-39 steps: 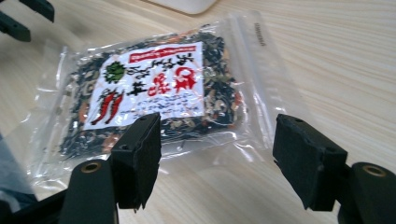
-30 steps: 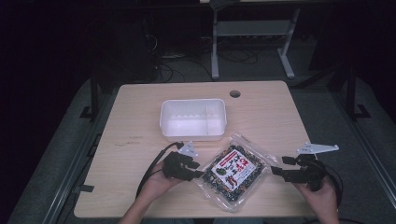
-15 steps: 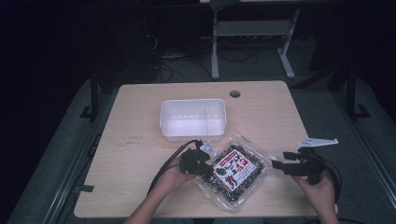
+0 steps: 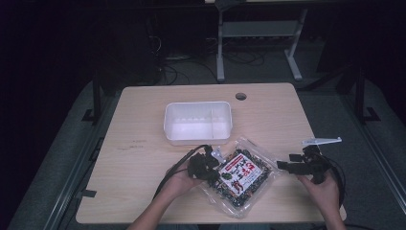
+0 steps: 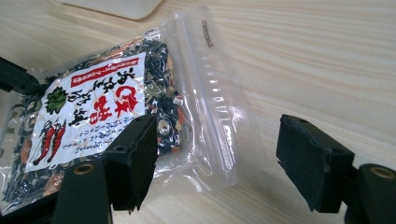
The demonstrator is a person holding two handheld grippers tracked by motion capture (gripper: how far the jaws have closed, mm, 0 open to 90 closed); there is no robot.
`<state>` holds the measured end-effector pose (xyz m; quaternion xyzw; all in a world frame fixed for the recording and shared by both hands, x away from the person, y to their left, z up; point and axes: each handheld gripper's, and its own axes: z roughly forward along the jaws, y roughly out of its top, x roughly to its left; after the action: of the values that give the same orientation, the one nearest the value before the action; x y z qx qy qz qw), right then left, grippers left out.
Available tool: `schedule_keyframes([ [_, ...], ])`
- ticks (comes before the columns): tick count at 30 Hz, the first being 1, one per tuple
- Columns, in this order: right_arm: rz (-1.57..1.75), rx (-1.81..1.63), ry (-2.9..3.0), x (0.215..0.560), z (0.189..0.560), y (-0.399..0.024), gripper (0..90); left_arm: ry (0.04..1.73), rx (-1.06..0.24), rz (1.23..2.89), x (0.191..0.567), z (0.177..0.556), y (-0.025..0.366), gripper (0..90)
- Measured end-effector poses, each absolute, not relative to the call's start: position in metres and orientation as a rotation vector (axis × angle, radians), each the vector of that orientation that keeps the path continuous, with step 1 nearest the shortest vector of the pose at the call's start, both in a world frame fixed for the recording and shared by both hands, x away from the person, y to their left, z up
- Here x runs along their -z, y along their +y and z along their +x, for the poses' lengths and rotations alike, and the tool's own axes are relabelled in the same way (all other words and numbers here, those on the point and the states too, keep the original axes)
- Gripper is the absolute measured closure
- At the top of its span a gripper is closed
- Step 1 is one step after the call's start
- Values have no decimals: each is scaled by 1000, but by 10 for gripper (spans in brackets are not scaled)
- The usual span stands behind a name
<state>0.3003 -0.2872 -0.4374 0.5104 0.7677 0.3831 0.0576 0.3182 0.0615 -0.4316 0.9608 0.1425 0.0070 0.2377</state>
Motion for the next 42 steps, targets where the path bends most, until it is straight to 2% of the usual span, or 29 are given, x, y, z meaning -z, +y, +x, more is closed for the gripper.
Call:
schedule_keyframes([
  [13,1666,-1157,2308,449,304,-297,312,369,-8,2646,433,317,61,898],
  [25,1774,-1215,2311,457,306,-306,420,367,-15,2645,433,317,61,897],
  [29,1787,-1284,2331,460,307,-305,499,363,-15,2645,433,317,61,898],
  [31,1775,-1309,2376,463,308,-301,574,362,-19,2641,433,316,62,897],
  [34,1763,-1252,2412,467,309,-296,633,371,-16,2623,434,316,63,898],
  [38,1762,-1264,2382,465,307,-301,818,373,-18,2617,434,316,64,897],
  [42,1768,-1332,2379,465,306,-305,883,374,-20,2609,435,315,65,897],
])
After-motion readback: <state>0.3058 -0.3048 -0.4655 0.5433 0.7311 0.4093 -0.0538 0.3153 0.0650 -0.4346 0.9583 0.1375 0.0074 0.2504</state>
